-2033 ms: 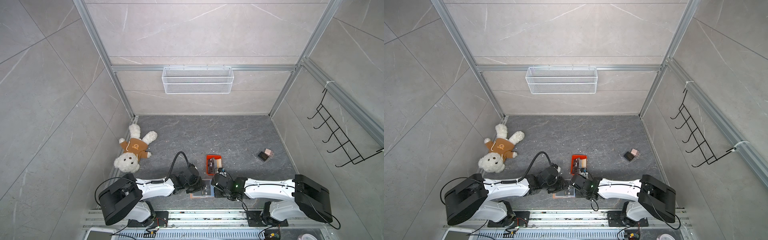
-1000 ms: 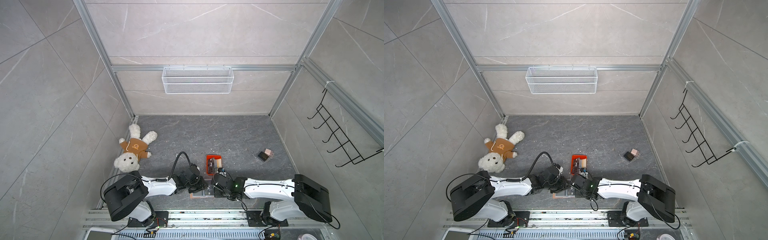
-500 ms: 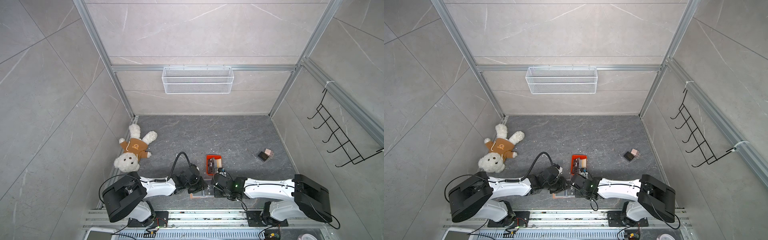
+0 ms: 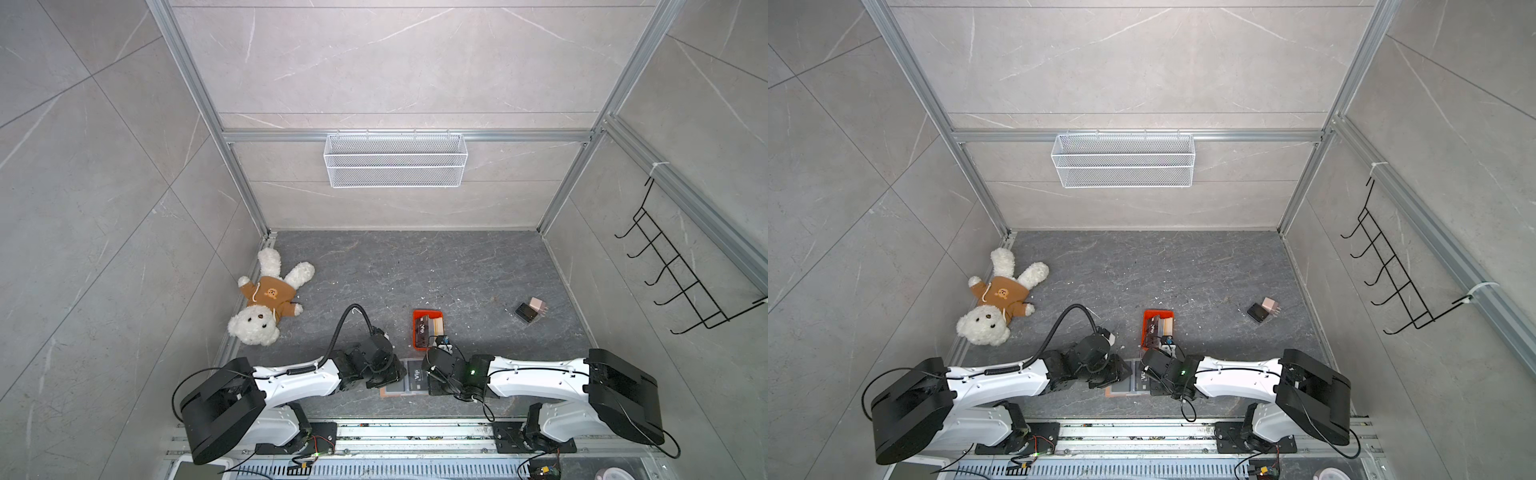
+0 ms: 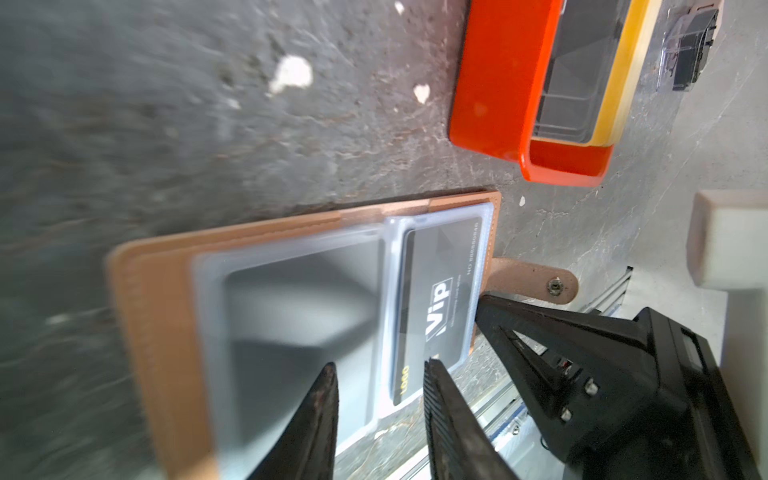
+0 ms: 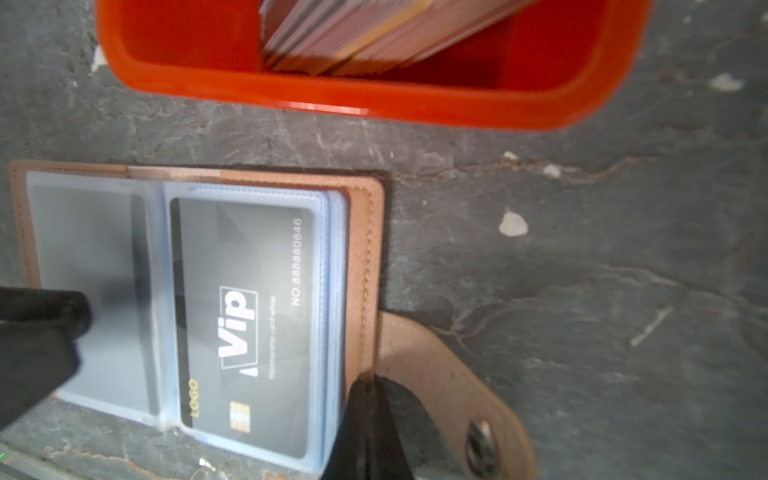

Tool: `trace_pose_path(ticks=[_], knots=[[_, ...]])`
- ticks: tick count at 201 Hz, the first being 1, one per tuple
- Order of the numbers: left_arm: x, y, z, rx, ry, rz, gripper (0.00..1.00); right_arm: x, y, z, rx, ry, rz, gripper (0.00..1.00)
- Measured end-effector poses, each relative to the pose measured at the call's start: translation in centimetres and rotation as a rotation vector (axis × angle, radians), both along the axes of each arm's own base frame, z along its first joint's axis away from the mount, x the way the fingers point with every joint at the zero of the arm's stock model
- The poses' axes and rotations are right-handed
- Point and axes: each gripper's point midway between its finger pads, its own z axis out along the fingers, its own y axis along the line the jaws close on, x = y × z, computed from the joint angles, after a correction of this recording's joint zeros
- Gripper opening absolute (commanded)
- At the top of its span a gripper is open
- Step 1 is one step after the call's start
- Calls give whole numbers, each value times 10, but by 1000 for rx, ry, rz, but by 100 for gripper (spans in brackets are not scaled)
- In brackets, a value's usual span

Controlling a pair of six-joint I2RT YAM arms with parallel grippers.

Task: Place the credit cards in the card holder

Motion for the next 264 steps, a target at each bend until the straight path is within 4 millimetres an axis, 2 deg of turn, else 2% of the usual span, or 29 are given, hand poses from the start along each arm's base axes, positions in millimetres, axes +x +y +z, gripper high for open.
trace_pose_path(ticks=[48, 102, 134, 222, 264], knots=[[-3, 33, -3, 48, 14, 27, 46, 0, 0, 0, -4, -2, 2, 4], [-7, 46, -9, 59, 41, 2, 47, 0, 1, 0, -11, -3, 3, 4], [-10, 47, -16, 71, 70, -22, 47, 0, 0, 0, -16, -1, 4, 4], [-14, 36, -13, -18, 74, -75, 47, 0, 1, 0, -33, 4, 4, 4], [-18, 35, 5, -75, 44, -97, 47, 1, 3, 0, -50, 8, 11, 4]])
